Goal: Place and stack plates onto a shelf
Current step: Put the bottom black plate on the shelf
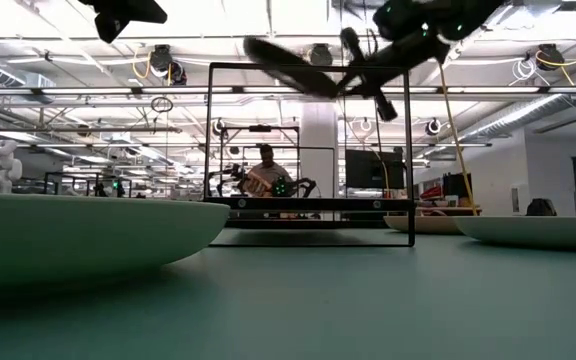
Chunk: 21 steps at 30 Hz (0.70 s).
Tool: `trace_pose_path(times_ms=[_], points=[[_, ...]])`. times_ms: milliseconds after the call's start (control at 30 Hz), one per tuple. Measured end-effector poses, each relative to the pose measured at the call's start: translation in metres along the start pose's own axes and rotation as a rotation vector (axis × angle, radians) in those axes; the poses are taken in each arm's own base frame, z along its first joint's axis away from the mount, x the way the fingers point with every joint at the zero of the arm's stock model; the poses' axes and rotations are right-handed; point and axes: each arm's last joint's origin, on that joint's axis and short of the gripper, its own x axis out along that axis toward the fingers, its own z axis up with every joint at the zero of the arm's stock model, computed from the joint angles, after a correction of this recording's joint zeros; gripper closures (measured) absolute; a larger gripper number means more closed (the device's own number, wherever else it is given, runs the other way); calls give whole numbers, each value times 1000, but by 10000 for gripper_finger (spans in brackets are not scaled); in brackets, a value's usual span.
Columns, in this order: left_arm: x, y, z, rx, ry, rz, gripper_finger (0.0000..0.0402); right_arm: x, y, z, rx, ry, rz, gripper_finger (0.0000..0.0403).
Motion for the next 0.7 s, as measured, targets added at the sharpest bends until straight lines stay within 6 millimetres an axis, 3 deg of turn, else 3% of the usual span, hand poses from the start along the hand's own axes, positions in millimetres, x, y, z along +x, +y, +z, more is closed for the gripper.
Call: trace_pose_path(times_ms=[267, 700], points=[[0, 0, 0, 5, 0, 0, 387, 30, -30, 13, 8, 16, -70, 400], [0, 1, 0, 5, -7, 25, 387, 69, -81, 17, 18, 66, -226, 399]])
